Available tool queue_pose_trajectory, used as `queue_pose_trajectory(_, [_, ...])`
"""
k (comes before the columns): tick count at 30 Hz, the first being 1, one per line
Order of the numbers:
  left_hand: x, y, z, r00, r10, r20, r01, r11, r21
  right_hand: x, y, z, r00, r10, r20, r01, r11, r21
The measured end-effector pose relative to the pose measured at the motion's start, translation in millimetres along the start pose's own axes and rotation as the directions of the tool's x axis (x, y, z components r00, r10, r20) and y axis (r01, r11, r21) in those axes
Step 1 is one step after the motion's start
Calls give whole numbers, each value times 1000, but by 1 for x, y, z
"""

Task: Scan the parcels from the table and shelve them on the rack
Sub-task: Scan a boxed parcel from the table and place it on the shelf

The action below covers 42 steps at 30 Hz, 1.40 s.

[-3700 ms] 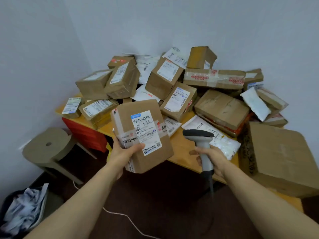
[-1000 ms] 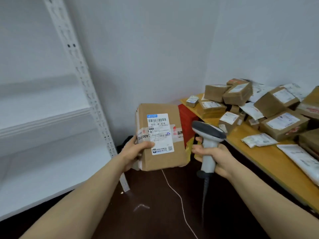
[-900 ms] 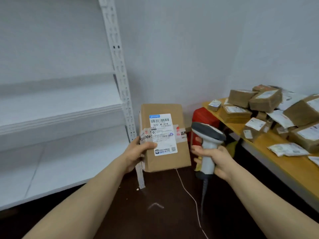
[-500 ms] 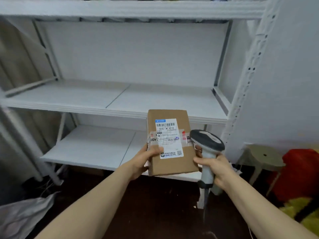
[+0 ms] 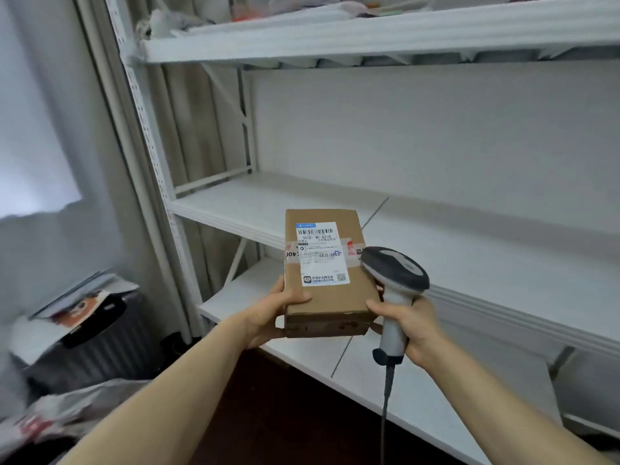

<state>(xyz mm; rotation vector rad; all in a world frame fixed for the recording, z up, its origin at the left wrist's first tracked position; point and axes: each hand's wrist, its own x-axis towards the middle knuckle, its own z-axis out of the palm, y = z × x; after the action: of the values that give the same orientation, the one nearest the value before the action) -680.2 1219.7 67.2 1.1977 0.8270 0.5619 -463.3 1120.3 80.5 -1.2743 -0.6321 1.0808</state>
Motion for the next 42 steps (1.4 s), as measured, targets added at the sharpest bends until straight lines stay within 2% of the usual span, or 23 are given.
queue_pose_trajectory(5, [55, 56, -81, 970, 9, -242, -17, 999, -32, 94, -23, 92, 995, -30, 92, 29, 999, 15])
queue_pose_trajectory(11, [105, 96, -190, 921, 54, -385, -99, 990, -98, 183, -24, 206, 986, -18, 164, 21, 1000, -15])
queue_pose_trajectory(15, [150, 118, -267, 911, 78, -404, -118, 990, -75, 240, -18, 276, 991, -1, 137, 5, 1000, -30])
queue_pose_trajectory(19, [203, 138, -343, 871, 67, -486, -98, 994, -39, 297, -10, 345, 996, 20, 91, -19, 1000, -17])
queue_pose_trajectory(26, [273, 168, -448, 879, 42, -474, -16, 998, 60, 366, -4, 441, 994, 108, -4, -108, 994, -19])
queue_pose_trajectory(28, [292, 174, -467, 887, 60, -458, -5, 993, 120, 382, -3, 457, 993, 113, -35, -114, 993, -25])
queue_pose_trajectory(31, [316, 181, -480, 899, 92, -428, 63, 940, 334, 402, -1, 473, 988, 136, -66, -137, 991, -11])
queue_pose_trajectory(33, [331, 187, -481, 835, 210, -508, 140, 813, 565, 414, 1, 477, 987, 138, -80, -138, 990, 11])
queue_pose_trajectory(34, [334, 190, -481, 765, 343, -545, 186, 693, 697, 420, 2, 477, 987, 134, -89, -133, 991, 13])
queue_pose_trajectory(35, [334, 192, -478, 692, 514, -507, 187, 550, 814, 426, 3, 477, 987, 128, -94, -127, 992, 18])
queue_pose_trajectory(36, [334, 192, -475, 645, 667, -375, 139, 380, 915, 430, 3, 477, 988, 125, -92, -123, 992, 31])
queue_pose_trajectory(37, [335, 192, -471, 645, 741, -184, 71, 182, 981, 434, 3, 476, 988, 127, -87, -123, 991, 48])
queue_pose_trajectory(38, [337, 192, -468, 683, 730, -8, 12, -1, 1000, 437, 2, 474, 988, 129, -86, -124, 990, 64])
queue_pose_trajectory(39, [342, 193, -467, 739, 665, 111, -31, -130, 991, 440, 1, 473, 988, 130, -87, -124, 989, 77])
queue_pose_trajectory(40, [350, 195, -468, 783, 604, 151, -39, -194, 980, 444, -1, 471, 987, 131, -90, -124, 988, 89])
queue_pose_trajectory(42, [367, 204, -468, 824, 557, 108, -11, -175, 984, 452, -3, 465, 985, 134, -105, -122, 986, 110])
